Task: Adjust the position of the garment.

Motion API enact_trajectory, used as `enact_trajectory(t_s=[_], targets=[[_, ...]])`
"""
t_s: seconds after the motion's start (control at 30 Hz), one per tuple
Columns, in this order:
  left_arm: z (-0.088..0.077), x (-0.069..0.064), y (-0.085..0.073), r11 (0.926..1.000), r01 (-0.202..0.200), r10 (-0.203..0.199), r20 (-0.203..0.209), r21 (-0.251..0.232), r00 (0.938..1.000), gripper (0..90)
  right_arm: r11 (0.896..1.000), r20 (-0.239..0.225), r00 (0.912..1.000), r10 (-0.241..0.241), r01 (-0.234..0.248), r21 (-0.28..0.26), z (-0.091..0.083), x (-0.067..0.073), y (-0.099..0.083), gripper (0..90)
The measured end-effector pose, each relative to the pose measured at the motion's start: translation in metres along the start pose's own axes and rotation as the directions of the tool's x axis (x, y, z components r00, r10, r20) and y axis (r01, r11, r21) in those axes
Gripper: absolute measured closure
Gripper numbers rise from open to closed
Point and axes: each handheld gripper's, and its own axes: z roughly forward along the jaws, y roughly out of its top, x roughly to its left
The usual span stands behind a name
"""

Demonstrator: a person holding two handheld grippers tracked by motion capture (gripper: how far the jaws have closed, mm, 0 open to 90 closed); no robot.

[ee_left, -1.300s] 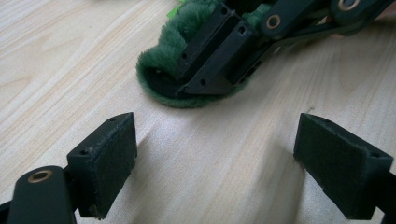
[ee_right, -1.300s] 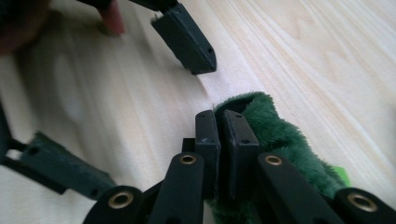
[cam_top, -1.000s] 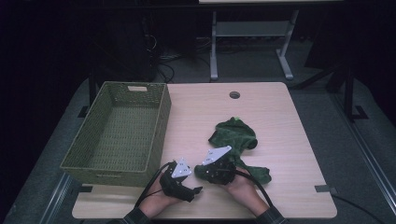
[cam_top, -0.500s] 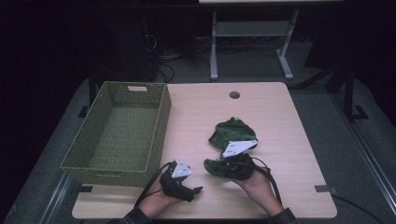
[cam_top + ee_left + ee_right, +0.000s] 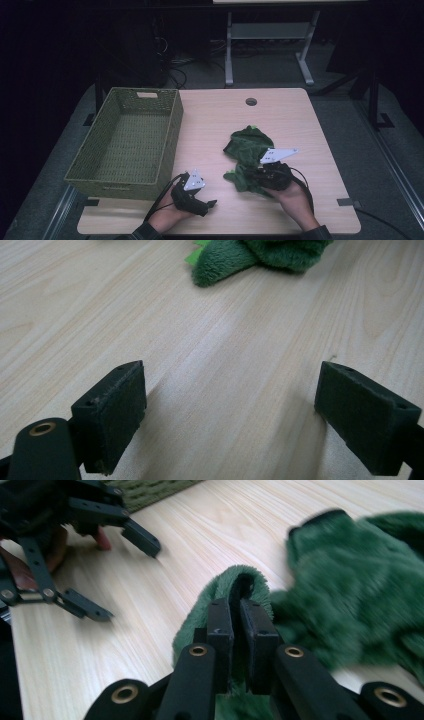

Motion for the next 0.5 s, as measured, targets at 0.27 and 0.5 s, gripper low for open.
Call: enact_trajectory(t_s=[0.27,0.5], targets=[[0.0,0.0,0.0,1.0,-0.006,0.006,0.0,0.006,1.0,12.5,0.997,0.081,0.995,0.059,-0.062,0.038,-0.012,-0.02,-0.015,78.5],[0.0,0.0,0.0,1.0,-0.006,0.006,-0.001,0.006,1.0,12.5,0.999,0.135,0.9897,0.049,-0.049,-0.005,-0.027,-0.024,-0.013,84.1]])
